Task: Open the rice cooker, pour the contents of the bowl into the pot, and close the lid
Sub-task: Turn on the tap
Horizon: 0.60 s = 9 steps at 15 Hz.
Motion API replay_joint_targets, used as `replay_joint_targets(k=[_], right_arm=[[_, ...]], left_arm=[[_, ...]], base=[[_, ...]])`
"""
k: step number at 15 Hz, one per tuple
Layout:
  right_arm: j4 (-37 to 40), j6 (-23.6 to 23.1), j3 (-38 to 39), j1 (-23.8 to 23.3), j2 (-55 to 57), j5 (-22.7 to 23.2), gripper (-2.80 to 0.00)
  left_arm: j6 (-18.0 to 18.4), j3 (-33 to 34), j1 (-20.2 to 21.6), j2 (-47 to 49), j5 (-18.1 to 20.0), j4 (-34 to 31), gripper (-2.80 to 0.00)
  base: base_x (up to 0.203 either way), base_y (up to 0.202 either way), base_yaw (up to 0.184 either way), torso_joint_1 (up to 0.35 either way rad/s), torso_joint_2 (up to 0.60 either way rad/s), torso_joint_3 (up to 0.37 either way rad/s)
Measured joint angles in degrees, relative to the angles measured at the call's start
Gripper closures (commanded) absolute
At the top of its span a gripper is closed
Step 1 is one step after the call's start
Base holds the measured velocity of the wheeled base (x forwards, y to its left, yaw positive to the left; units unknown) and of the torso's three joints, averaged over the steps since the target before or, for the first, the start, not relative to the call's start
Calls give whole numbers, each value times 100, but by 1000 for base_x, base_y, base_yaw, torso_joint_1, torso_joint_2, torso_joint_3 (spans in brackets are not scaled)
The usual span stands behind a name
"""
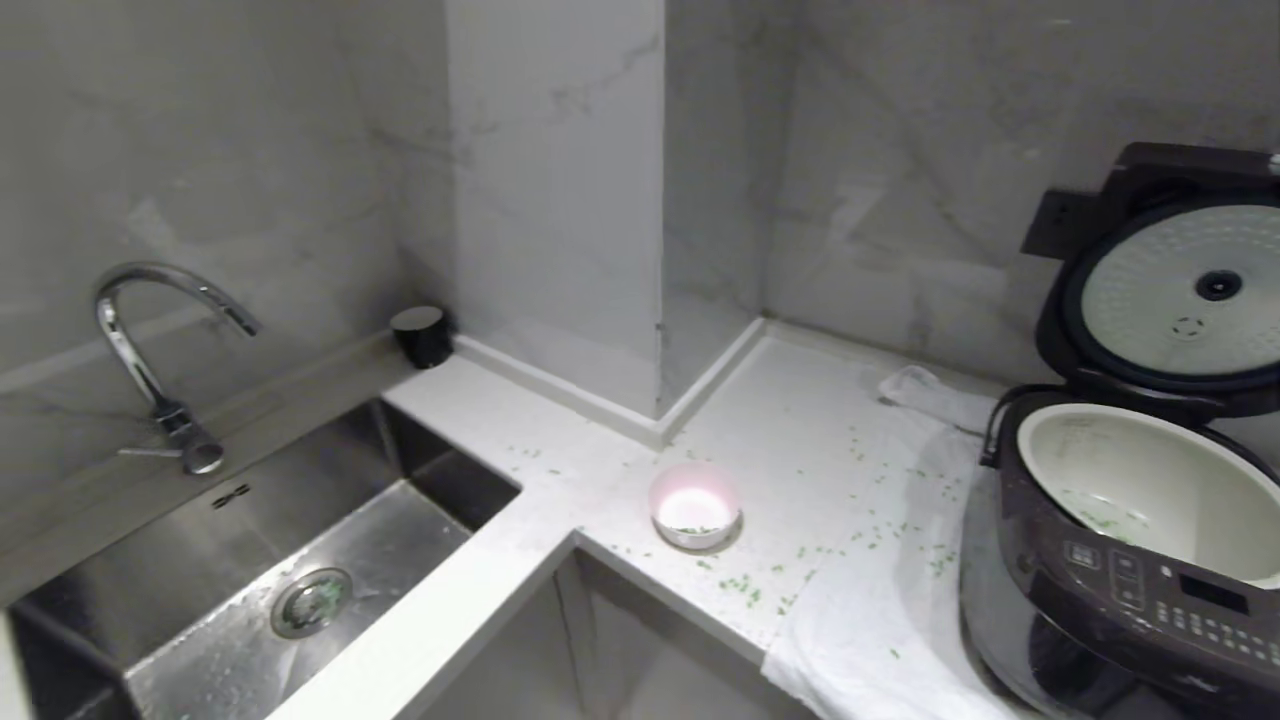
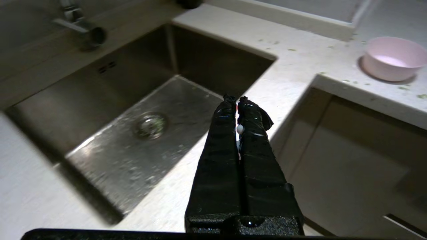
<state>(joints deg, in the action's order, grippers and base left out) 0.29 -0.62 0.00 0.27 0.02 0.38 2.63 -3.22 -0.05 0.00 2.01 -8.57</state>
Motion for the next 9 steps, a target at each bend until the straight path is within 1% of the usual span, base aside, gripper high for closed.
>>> replay_joint_targets(k=[2,4,9], right_arm=[[-2,42,0,2,0,-29,0],[-5,53,0,2,0,-28,0],[-5,58,0,-2,0,-30,0]], left_arm=[[-2,0,0,0,-1,2,0],[0,0,0,0,0,0,0],[-6,0,-1,0,-1,0,0]], base=[[-2,-4,154,5,4,0],[0,-1,76,2,5,5],[0,0,0,0,0,0]])
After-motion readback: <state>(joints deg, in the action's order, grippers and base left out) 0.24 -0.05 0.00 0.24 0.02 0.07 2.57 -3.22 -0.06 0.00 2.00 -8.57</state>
